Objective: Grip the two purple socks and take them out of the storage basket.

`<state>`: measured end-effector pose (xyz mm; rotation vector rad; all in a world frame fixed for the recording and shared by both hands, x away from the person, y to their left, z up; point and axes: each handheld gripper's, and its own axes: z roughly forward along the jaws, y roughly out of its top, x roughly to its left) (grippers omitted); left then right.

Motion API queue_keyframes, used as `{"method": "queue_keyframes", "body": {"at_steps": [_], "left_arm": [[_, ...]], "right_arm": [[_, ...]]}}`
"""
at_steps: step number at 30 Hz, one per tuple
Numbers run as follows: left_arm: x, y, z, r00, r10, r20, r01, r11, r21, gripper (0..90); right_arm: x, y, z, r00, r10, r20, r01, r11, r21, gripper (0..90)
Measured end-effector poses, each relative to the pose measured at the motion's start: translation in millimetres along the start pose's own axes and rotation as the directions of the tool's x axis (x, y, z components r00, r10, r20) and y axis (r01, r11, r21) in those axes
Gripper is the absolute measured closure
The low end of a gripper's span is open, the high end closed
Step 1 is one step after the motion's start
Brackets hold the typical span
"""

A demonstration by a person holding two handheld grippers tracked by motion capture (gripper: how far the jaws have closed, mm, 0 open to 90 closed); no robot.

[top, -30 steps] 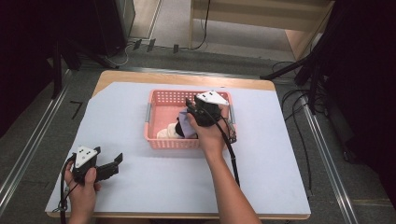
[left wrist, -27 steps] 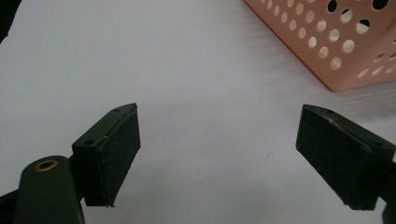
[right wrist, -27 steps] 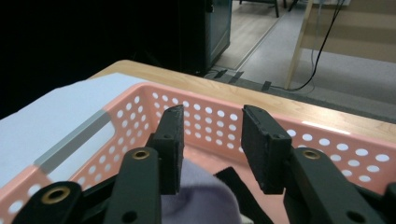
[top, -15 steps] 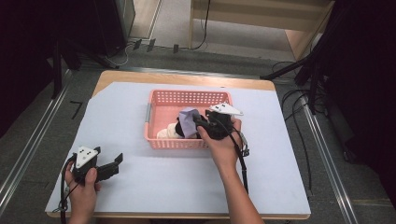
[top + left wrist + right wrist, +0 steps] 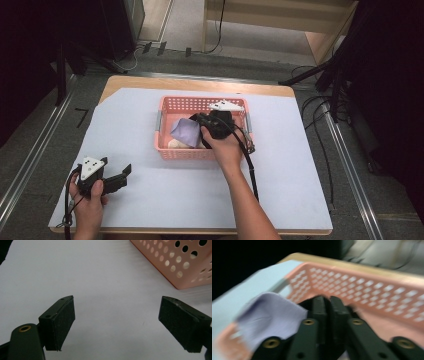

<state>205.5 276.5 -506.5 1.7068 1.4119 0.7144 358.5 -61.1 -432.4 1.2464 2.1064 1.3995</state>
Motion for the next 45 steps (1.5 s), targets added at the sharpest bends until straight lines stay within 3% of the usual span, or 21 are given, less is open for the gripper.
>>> {"method": "queue_keyframes", "body": {"at_steps": [1, 2, 3, 4, 8, 9, 11, 15, 16, 17, 18, 20, 23, 27, 31, 33, 36, 37, 39, 40, 45], "left_arm": [[0.3, 0.0, -0.2, 1.0, 0.0, 0.002, 0.0, 1.0, 0.0, 14.6], [0.9, 0.1, -0.6, 1.0, -0.002, 0.001, 0.002, 1.0, 0.002, 14.5], [0.9, 0.1, -0.6, 1.0, -0.002, 0.001, 0.002, 1.0, 0.002, 14.6], [1.1, 0.0, -0.5, 1.0, -0.005, 0.003, 0.005, 1.0, -0.002, 14.5], [1.1, 0.1, -0.3, 1.0, -0.007, 0.003, 0.007, 1.0, -0.001, 14.6], [0.8, 0.1, -0.2, 1.0, -0.007, 0.002, 0.007, 1.0, 0.0, 14.6], [0.6, 0.2, -0.3, 1.0, -0.003, 0.003, 0.003, 1.0, 0.003, 14.6], [0.6, 0.2, -0.5, 1.0, -0.002, 0.002, 0.002, 1.0, 0.003, 14.6], [0.5, 0.1, -0.3, 1.0, -0.001, 0.001, 0.001, 1.0, 0.001, 14.6], [0.3, 0.1, -0.1, 1.0, -0.001, 0.0, 0.001, 1.0, 0.0, 14.6], [0.0, 0.0, 0.1, 1.0, -0.001, -0.001, 0.001, 1.0, 0.0, 14.6], [-0.3, 0.0, 0.0, 1.0, 0.003, -0.004, -0.003, 1.0, 0.001, 14.6], [-0.3, 0.0, -0.1, 1.0, 0.002, -0.004, -0.002, 1.0, -0.001, 14.5], [0.2, 0.0, -0.1, 1.0, -0.001, 0.0, 0.001, 1.0, -0.001, 14.6], [0.5, 0.2, -0.1, 1.0, -0.002, 0.001, 0.002, 1.0, 0.005, 14.6], [0.5, 0.2, -0.2, 1.0, -0.001, 0.001, 0.001, 1.0, 0.004, 14.5], [0.5, 0.1, -0.2, 1.0, -0.002, 0.002, 0.002, 1.0, 0.002, 14.6], [0.5, 0.1, -0.2, 1.0, -0.002, 0.002, 0.002, 1.0, 0.002, 14.6], [0.7, 0.2, -0.4, 1.0, -0.002, 0.002, 0.002, 1.0, 0.003, 14.6], [0.7, 0.2, -0.3, 1.0, -0.002, 0.003, 0.002, 1.0, 0.003, 14.6], [0.6, 0.2, -0.3, 1.0, -0.002, 0.002, 0.002, 1.0, 0.004, 14.6]], "right_arm": [[0.0, 0.0, 0.0, 1.0, 0.0, 0.0, 0.0, 1.0, 0.0, 77.3], [-2.4, 2.6, 5.3, 0.9946, -0.037, 0.097, 0.039, 0.999, -0.022, 68.3], [-2.4, 2.6, 5.3, 0.9946, -0.037, 0.097, 0.039, 0.999, -0.022, 68.3], [-5.4, 3.5, 5.2, 0.9905, -0.027, 0.135, 0.034, 0.998, -0.046, 61.5], [-3.2, 3.8, -0.9, 0.9921, -0.035, 0.12, 0.042, 0.997, -0.058, 56.4], [1.0, 3.4, -6.7, 0.987, -0.07, 0.145, 0.083, 0.993, -0.083, 55.7], [4.0, 3.7, -13.7, 0.9816, -0.087, 0.17, 0.107, 0.987, -0.116, 55.7], [8.0, 3.4, -23.5, 0.9919, -0.061, 0.112, 0.076, 0.987, -0.139, 57.1], [10.9, 0.7, -24.6, 0.9976, -0.045, 0.053, 0.051, 0.993, -0.103, 57.0], [12.5, -1.2, -23.1, 0.9984, -0.048, 0.03, 0.05, 0.996, -0.075, 56.7], [12.5, -1.2, -23.1, 0.9984, -0.048, 0.03, 0.05, 0.996, -0.075, 56.7], [15.8, -7.5, -12.0, 0.9986, -0.042, -0.032, 0.043, 0.999, 0.023, 48.3], [15.6, -12.2, 1.4, 0.9981, -0.026, -0.056, 0.031, 0.995, 0.091, 41.1], [16.3, -19.1, 17.3, 0.9988, -0.049, 0.004, 0.047, 0.986, 0.159, 29.2], [19.1, -23.2, 24.2, 0.9941, -0.098, 0.046, 0.086, 0.976, 0.202, 24.9], [18.6, -23.0, 25.6, 0.9965, -0.068, 0.048, 0.056, 0.975, 0.216, 27.6], [15.7, -21.6, 23.3, 0.9979, -0.034, 0.056, 0.02, 0.972, 0.235, 58.0], [15.7, -21.6, 23.3, 0.9979, -0.034, 0.056, 0.02, 0.972, 0.235, 58.0], [15.1, -18.7, 16.2, 0.999, -0.011, 0.043, 0.002, 0.979, 0.203, 71.8], [15.1, -18.7, 16.2, 0.999, -0.011, 0.043, 0.002, 0.979, 0.203, 71.8], [9.8, -10.7, -5.3, 0.9984, 0.001, 0.056, -0.005, 0.998, 0.063, 83.3]]}}
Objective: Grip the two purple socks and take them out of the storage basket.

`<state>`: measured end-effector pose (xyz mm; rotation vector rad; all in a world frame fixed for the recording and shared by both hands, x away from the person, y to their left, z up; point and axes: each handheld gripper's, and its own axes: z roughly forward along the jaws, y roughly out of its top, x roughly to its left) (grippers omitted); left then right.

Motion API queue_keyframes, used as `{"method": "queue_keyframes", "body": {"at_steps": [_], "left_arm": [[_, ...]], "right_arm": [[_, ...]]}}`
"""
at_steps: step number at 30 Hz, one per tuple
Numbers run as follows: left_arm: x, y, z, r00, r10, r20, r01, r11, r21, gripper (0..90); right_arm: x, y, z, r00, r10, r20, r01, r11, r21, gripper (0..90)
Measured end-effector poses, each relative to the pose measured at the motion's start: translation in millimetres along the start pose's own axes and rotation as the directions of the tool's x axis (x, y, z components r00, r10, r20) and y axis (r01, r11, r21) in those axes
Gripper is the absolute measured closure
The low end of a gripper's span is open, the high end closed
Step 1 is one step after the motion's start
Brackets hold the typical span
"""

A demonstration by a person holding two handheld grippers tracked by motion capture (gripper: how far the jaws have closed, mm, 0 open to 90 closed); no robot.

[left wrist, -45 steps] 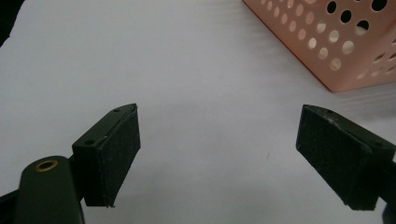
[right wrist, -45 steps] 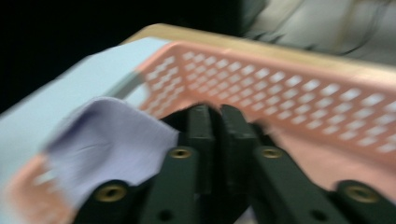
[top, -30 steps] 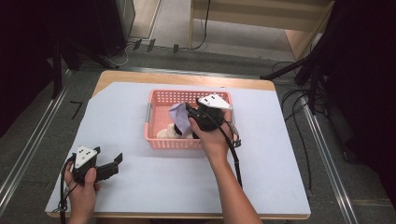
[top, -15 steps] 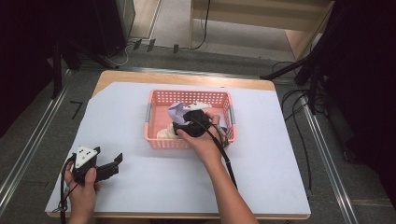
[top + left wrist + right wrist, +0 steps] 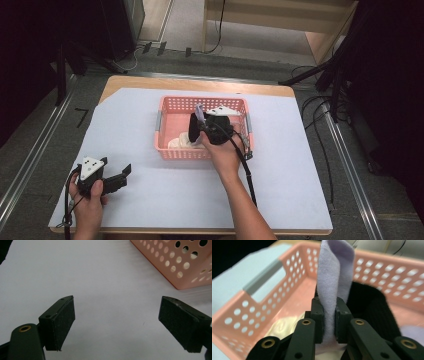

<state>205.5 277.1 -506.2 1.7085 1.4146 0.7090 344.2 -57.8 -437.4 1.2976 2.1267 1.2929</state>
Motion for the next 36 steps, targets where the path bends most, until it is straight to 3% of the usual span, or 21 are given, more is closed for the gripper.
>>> {"method": "queue_keyframes", "body": {"at_steps": [6, 10, 14, 24, 25, 27, 28, 29, 36], "left_arm": [[-0.2, 0.0, 0.1, 1.0, 0.001, -0.002, -0.001, 1.0, 0.0, 14.6], [-0.3, -0.1, 0.2, 1.0, 0.001, -0.002, -0.001, 1.0, -0.002, 14.6], [-0.4, 0.0, 0.3, 1.0, -0.002, -0.003, 0.002, 1.0, -0.003, 14.6], [-0.2, -0.1, 0.3, 1.0, 0.003, -0.001, -0.003, 1.0, -0.005, 14.5], [-0.1, -0.1, 0.3, 1.0, 0.003, -0.001, -0.003, 1.0, -0.003, 14.5], [0.0, 0.0, 0.2, 1.0, 0.003, -0.001, -0.003, 1.0, -0.002, 14.6], [0.0, 0.0, 0.2, 1.0, 0.003, -0.001, -0.003, 1.0, -0.002, 14.6], [-0.2, -0.1, 0.3, 1.0, 0.001, 0.0, -0.001, 1.0, -0.003, 14.6], [-0.7, -0.2, 0.5, 1.0, -0.003, -0.003, 0.003, 1.0, -0.007, 14.6]], "right_arm": [[-3.5, 5.0, -18.9, 0.9998, -0.007, -0.021, 0.003, 0.99, -0.143, 86.0], [-3.1, 7.9, -28.0, 0.9988, -0.039, -0.029, 0.031, 0.972, -0.235, 86.4], [-5.2, 9.3, -34.4, 0.9989, -0.04, -0.026, 0.031, 0.954, -0.297, 86.5], [-19.6, 9.2, -47.0, 0.9978, -0.066, 0.008, 0.062, 0.883, -0.466, 86.5], [-19.6, 9.2, -47.0, 0.9978, -0.066, 0.008, 0.062, 0.883, -0.466, 86.5], [-25.3, 9.5, -52.4, 0.9974, -0.068, 0.027, 0.072, 0.862, -0.502, 86.5], [-25.3, 9.5, -52.4, 0.9974, -0.068, 0.027, 0.072, 0.862, -0.502, 86.5], [-30.1, 10.3, -57.2, 0.9972, -0.063, 0.041, 0.075, 0.849, -0.523, 86.5], [-51.3, 10.1, -75.5, 0.9944, -0.016, 0.105, 0.074, 0.814, -0.576, 86.5]]}}
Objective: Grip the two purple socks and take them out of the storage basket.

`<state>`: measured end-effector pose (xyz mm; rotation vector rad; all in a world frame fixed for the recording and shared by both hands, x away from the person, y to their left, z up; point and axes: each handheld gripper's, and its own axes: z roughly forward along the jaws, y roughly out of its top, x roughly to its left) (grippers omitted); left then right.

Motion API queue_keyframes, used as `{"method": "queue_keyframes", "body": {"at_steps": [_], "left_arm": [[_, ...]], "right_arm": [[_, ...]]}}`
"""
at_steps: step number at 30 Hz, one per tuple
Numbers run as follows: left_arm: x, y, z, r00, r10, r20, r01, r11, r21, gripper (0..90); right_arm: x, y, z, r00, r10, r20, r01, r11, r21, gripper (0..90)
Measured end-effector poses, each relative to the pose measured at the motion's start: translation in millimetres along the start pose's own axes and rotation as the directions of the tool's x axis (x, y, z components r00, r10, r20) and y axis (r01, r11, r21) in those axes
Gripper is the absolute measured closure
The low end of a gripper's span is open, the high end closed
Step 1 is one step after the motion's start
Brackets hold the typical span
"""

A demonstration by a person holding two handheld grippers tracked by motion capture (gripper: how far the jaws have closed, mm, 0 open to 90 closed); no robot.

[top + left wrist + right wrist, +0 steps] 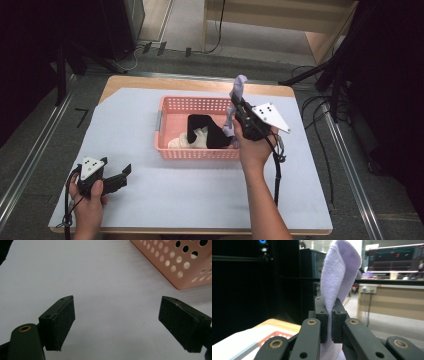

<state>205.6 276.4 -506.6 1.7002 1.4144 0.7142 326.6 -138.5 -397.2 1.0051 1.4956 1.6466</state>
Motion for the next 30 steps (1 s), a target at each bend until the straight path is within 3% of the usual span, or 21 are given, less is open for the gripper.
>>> {"method": "queue_keyframes", "body": {"at_steps": [7, 11, 19, 23, 25, 26, 30], "left_arm": [[0.1, 0.0, 0.1, 1.0, 0.004, -0.002, -0.004, 1.0, -0.001, 14.6], [-0.1, 0.0, 0.1, 1.0, 0.004, -0.003, -0.004, 1.0, 0.0, 14.5], [-1.0, 0.0, -0.2, 0.9999, 0.01, -0.009, -0.01, 0.9999, 0.003, 14.6], [-1.2, 0.0, -0.3, 0.9999, 0.014, -0.007, -0.014, 0.9999, 0.005, 14.6], [-1.3, 0.0, -0.3, 0.9999, 0.013, -0.008, -0.013, 0.9999, 0.005, 14.6], [-1.2, 0.0, -0.5, 0.9999, 0.015, -0.007, -0.015, 0.9999, 0.006, 14.6], [-1.1, 0.0, -0.4, 0.9998, 0.016, -0.008, -0.016, 0.9999, 0.005, 14.6]], "right_arm": [[-26.4, 5.3, -16.7, 0.9974, 0.004, 0.071, -0.002, 1.0, -0.03, 86.5], [-52.4, 2.5, -33.3, 0.9907, 0.004, 0.136, 0.0, 1.0, -0.029, 86.4], [-87.7, -27.5, -56.0, 0.9725, 0.028, 0.231, -0.038, 0.999, 0.038, 86.4], [-97.3, -39.9, -58.3, 0.9684, 0.036, 0.247, -0.057, 0.995, 0.078, 85.8], [-102.3, -47.5, -58.5, 0.9696, 0.076, 0.233, -0.105, 0.988, 0.116, 79.2], [-106.3, -53.4, -58.9, 0.9666, 0.123, 0.225, -0.155, 0.979, 0.133, 65.3], [-108.0, -56.2, -63.3, 0.9579, 0.124, 0.259, -0.163, 0.977, 0.135, 49.4]]}}
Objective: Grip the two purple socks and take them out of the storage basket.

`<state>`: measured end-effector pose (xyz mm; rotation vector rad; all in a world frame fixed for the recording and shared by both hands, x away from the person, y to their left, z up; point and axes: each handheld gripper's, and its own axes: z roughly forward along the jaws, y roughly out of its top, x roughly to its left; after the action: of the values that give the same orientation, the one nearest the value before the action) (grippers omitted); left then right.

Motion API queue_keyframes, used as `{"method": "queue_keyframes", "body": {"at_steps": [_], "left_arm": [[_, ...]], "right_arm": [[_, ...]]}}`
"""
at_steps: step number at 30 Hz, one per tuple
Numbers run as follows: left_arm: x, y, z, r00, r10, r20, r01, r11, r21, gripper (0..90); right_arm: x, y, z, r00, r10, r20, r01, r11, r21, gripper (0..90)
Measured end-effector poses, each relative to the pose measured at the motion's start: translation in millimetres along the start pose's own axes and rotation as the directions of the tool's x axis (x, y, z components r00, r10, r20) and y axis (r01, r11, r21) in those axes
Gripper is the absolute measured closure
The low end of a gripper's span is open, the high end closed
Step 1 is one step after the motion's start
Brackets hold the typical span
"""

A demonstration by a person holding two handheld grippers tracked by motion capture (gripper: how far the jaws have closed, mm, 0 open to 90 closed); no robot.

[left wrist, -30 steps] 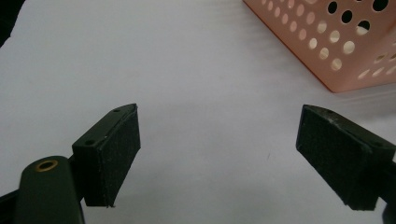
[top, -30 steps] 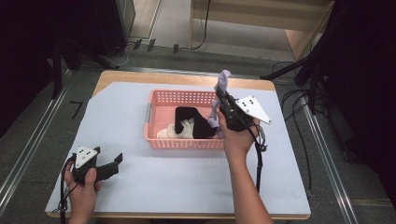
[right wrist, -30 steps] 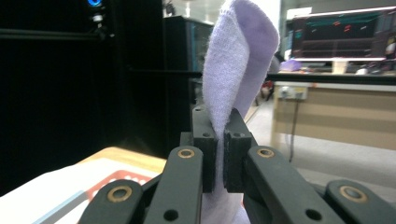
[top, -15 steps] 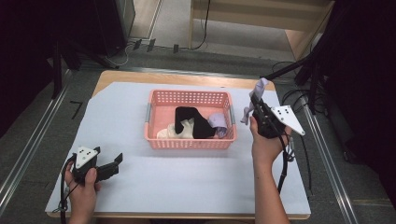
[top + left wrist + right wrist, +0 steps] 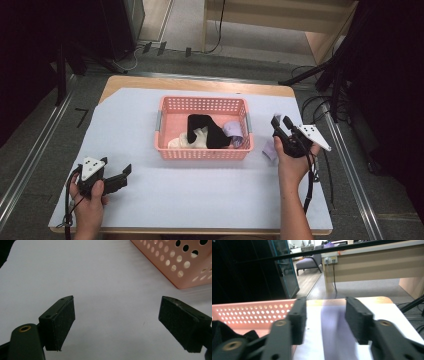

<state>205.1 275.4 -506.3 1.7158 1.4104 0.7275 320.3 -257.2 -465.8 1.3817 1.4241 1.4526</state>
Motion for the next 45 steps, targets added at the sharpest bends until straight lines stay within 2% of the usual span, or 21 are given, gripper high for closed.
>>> {"method": "queue_keyframes", "body": {"at_steps": [3, 6, 10, 12, 13, 15, 16, 20, 23, 24, 28, 29, 30, 31, 34, 35, 36, 37, 42, 44, 45], "left_arm": [[0.0, 0.0, 0.0, 1.0, 0.001, 0.0, -0.001, 1.0, 0.0, 14.6], [0.0, 0.0, -0.1, 1.0, 0.001, 0.0, -0.001, 1.0, 0.0, 14.6], [-0.1, 0.0, 0.0, 1.0, 0.0, 0.0, 0.0, 1.0, 0.0, 14.6], [-0.1, 0.1, -0.2, 1.0, 0.001, -0.002, -0.001, 1.0, 0.003, 14.6], [-0.1, 0.1, -0.2, 1.0, 0.001, -0.001, -0.001, 1.0, 0.002, 14.6], [0.1, 0.2, -0.4, 1.0, 0.001, 0.0, -0.001, 1.0, 0.004, 14.6], [0.1, 0.2, -0.4, 1.0, 0.001, 0.0, -0.001, 1.0, 0.004, 14.6], [0.3, 0.1, -0.2, 1.0, -0.002, 0.0, 0.002, 1.0, 0.002, 14.6], [0.2, 0.1, 0.1, 1.0, -0.005, -0.003, 0.005, 1.0, 0.0, 14.6], [0.3, 0.1, 0.1, 1.0, -0.006, 0.0, 0.006, 1.0, 0.001, 14.6], [0.6, 0.0, 0.4, 1.0, -0.007, 0.002, 0.007, 1.0, -0.001, 14.6], [0.6, 0.0, 0.4, 1.0, -0.008, 0.002, 0.008, 1.0, -0.001, 14.6], [0.6, 0.0, 0.4, 1.0, -0.008, 0.002, 0.008, 1.0, -0.001, 14.6], [0.6, 0.0, 0.4, 1.0, -0.008, 0.002, 0.008, 1.0, -0.002, 14.6], [0.7, 0.1, 0.4, 0.9999, -0.011, 0.004, 0.011, 0.9999, -0.001, 14.6], [0.7, 0.1, 0.4, 0.9999, -0.011, 0.004, 0.011, 0.9999, -0.001, 14.6], [0.9, 0.1, 0.2, 0.9999, -0.011, 0.002, 0.011, 0.9999, 0.001, 14.6], [0.9, 0.0, 0.3, 0.9999, -0.012, 0.003, 0.012, 0.9999, -0.001, 14.6], [1.5, 0.1, 0.1, 0.9999, -0.012, 0.008, 0.012, 0.9999, -0.001, 14.6], [1.6, 0.2, 0.0, 0.9999, -0.012, 0.008, 0.012, 0.9999, 0.003, 14.6], [1.6, 0.2, 0.0, 0.9999, -0.012, 0.008, 0.012, 0.9999, 0.003, 14.6]], "right_arm": [[2.3, 3.1, -2.8, 0.9997, -0.017, 0.016, 0.017, 0.999, -0.027, 46.2], [7.3, 6.0, -4.6, 0.9998, -0.019, 0.005, 0.02, 0.999, -0.028, 46.3], [33.8, 6.5, -3.0, 0.9931, -0.057, -0.103, 0.06, 0.998, 0.029, 51.6], [40.6, 5.2, -2.6, 0.9894, -0.073, -0.125, 0.079, 0.996, 0.044, 53.2], [54.1, 1.8, -0.4, 0.9815, -0.105, -0.161, 0.118, 0.99, 0.08, 55.9], [65.9, -2.2, 3.2, 0.9738, -0.132, -0.186, 0.155, 0.981, 0.118, 58.0], [65.9, -2.2, 3.2, 0.9738, -0.132, -0.186, 0.155, 0.981, 0.118, 58.0], [82.4, -9.4, 12.5, 0.9701, -0.151, -0.19, 0.188, 0.963, 0.194, 62.2], [89.3, -14.8, 23.9, 0.9707, -0.139, -0.196, 0.19, 0.944, 0.271, 63.6], [92.6, -16.8, 28.8, 0.9732, -0.143, -0.18, 0.193, 0.933, 0.305, 65.2], [97.2, -17.1, 35.3, 0.9789, -0.126, -0.161, 0.174, 0.927, 0.331, 66.9], [99.7, -16.8, 41.0, 0.981, -0.124, -0.149, 0.17, 0.918, 0.358, 67.6], [99.7, -16.8, 41.0, 0.981, -0.124, -0.149, 0.17, 0.918, 0.358, 67.6], [102.2, -16.2, 47.0, 0.983, -0.129, -0.131, 0.171, 0.902, 0.395, 68.8], [106.1, -14.9, 54.5, 0.9837, -0.134, -0.12, 0.173, 0.887, 0.428, 68.7], [106.1, -14.9, 54.5, 0.9837, -0.134, -0.12, 0.173, 0.887, 0.428, 68.7], [109.8, -17.5, 59.0, 0.9824, -0.145, -0.118, 0.183, 0.872, 0.453, 71.4], [111.1, -19.3, 61.2, 0.983, -0.141, -0.118, 0.18, 0.863, 0.472, 72.8], [116.6, -24.0, 66.5, 0.9797, -0.176, -0.097, 0.2, 0.841, 0.502, 73.1], [118.8, -25.1, 69.0, 0.9767, -0.193, -0.095, 0.214, 0.828, 0.518, 70.5], [118.8, -25.1, 69.0, 0.9767, -0.193, -0.095, 0.214, 0.828, 0.518, 70.5]]}}
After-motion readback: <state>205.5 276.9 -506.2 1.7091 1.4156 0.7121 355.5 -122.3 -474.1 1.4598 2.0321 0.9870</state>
